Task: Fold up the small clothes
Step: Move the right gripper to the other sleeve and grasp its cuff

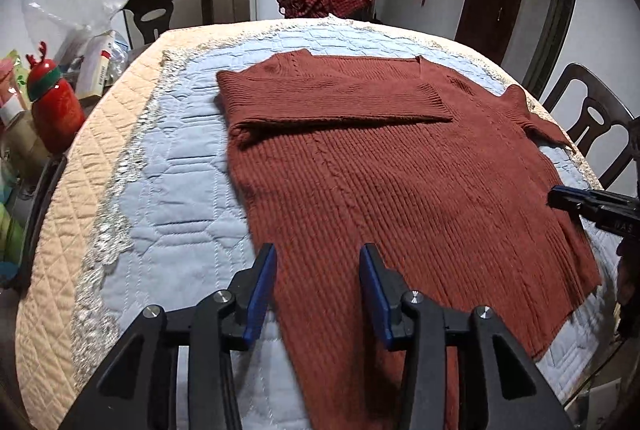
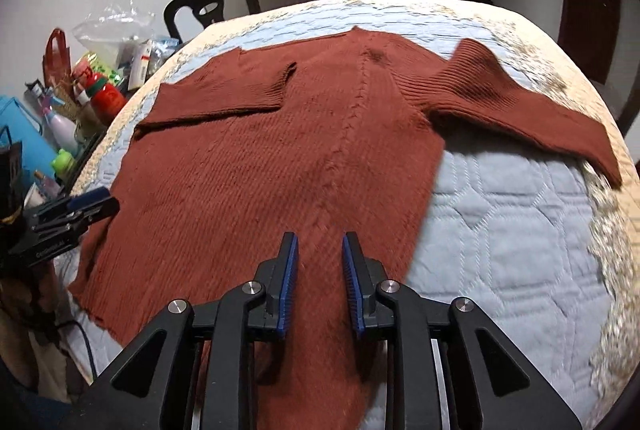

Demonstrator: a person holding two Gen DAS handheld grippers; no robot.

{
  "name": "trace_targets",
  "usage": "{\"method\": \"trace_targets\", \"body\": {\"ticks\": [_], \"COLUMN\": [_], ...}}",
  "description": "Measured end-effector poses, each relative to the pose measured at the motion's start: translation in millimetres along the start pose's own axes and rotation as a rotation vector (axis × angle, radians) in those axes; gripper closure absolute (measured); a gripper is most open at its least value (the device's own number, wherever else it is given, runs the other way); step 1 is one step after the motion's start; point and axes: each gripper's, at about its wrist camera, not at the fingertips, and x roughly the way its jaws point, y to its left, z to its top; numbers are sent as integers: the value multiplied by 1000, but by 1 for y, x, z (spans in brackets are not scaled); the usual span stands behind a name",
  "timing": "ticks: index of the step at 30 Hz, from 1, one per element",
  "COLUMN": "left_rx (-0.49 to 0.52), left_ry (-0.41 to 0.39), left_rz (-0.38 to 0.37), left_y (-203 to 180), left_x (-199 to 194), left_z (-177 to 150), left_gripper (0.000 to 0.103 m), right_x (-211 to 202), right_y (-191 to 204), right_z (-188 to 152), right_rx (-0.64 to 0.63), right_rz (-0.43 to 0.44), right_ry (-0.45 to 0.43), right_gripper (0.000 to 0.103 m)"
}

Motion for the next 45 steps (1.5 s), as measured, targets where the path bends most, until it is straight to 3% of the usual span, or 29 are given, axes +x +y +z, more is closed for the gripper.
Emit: {"method": "trace_targets", "body": {"ticks": [2, 9, 17, 31, 33, 35, 39, 45], "left_rx": [-3, 0, -3, -6, -8, -10, -12, -11], "left_ry": [-2, -37, -19, -12, -12, -13, -13, -13], "left_rz": [-5, -23, -26, -36, -39, -40, -45, -56], "left_y": [0, -4, -7, -7, -7, -7, -6, -6], "left_x": [-2, 2, 24, 35, 36, 36, 36, 36], "left_z": [1, 20, 30, 25, 25, 25, 25, 26], "left_gripper": [57, 50, 50, 42, 42, 41, 41, 38], "right_x": [-8, -22, -5, 1, -1, -5, -25, -42], "right_y": [-6, -49, -118, -177, -180, -181, -164, -89], "right_z": [-1, 10, 25, 40, 45, 50, 68, 115], "right_rx": [30, 213, 494, 799, 793, 777, 688, 455], "right_rz": [-4, -11, -16, 11, -14, -47, -59, 31], "right_ry": [-24, -110, -149, -283, -294, -301, -358, -414], "right_gripper": [67, 66, 66, 66, 70, 84, 88, 88]}}
